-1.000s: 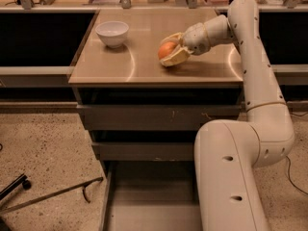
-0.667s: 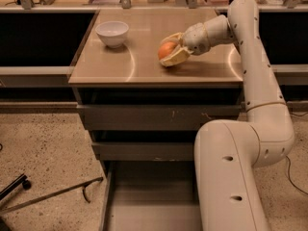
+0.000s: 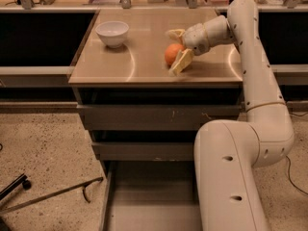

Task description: Pick orange from bottom drawer and place on counter

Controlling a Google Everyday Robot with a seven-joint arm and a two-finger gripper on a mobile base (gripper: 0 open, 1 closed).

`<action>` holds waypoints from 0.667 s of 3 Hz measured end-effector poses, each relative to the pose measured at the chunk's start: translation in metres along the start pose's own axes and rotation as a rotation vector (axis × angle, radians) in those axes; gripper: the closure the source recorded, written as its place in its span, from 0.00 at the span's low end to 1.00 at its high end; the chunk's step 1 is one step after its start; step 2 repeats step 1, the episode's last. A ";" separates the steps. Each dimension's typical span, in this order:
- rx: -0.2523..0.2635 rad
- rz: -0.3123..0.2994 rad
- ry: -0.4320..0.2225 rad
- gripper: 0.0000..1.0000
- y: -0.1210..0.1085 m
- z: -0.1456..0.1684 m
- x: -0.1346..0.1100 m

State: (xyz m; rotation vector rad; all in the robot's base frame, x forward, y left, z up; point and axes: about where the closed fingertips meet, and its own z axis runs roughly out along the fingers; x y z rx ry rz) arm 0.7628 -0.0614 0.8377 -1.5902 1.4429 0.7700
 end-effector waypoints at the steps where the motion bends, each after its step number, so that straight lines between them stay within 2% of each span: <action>1: 0.000 0.000 0.000 0.00 0.000 0.000 0.000; 2: 0.000 0.000 0.000 0.00 0.000 0.000 0.000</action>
Offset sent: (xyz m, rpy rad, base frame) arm 0.0000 0.0000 0.0000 0.0000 0.0000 0.0000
